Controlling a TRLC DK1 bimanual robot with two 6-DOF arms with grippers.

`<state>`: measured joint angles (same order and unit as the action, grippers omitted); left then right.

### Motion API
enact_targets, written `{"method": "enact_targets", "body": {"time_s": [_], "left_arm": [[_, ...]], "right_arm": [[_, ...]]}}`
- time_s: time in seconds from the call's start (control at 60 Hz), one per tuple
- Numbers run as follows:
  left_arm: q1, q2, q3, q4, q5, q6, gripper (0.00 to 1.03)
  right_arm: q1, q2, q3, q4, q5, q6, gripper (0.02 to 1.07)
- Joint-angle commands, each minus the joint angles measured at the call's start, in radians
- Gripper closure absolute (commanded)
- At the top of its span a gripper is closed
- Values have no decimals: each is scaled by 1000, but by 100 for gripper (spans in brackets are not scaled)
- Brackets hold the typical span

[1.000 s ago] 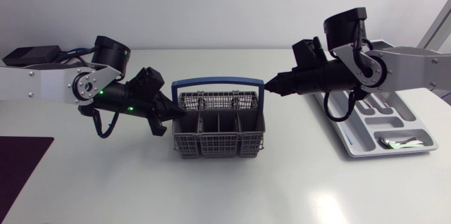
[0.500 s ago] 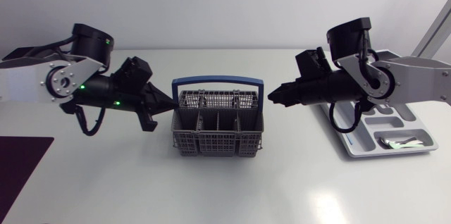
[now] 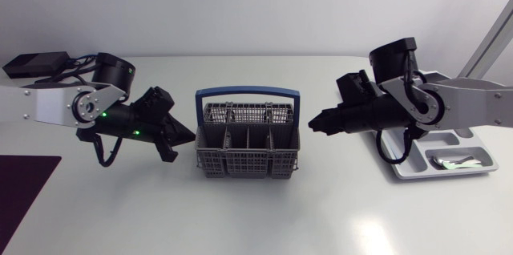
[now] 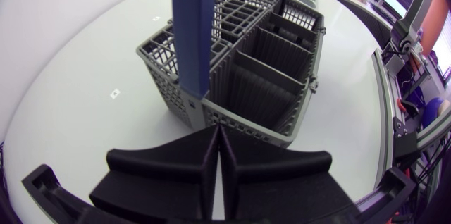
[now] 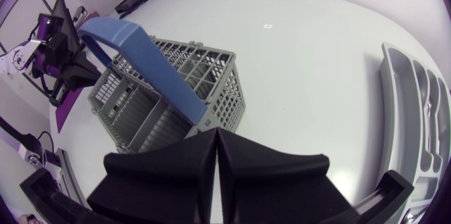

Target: Sort the cutlery from the basket into the organizer compartments.

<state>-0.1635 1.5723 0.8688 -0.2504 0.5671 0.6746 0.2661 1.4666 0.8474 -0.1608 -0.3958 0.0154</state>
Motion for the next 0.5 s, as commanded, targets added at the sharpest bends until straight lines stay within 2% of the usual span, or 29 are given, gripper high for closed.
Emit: {"method": "enact_targets", "body": {"time_s": [0.0, 0.483], "left_arm": [[-19, 49, 29, 17, -4, 11, 100], [-116, 106, 95, 54, -35, -58, 100]], "right_arm": [[22, 28, -24, -9, 3, 12, 101], [5, 43, -19, -2, 14, 1, 101]]}}
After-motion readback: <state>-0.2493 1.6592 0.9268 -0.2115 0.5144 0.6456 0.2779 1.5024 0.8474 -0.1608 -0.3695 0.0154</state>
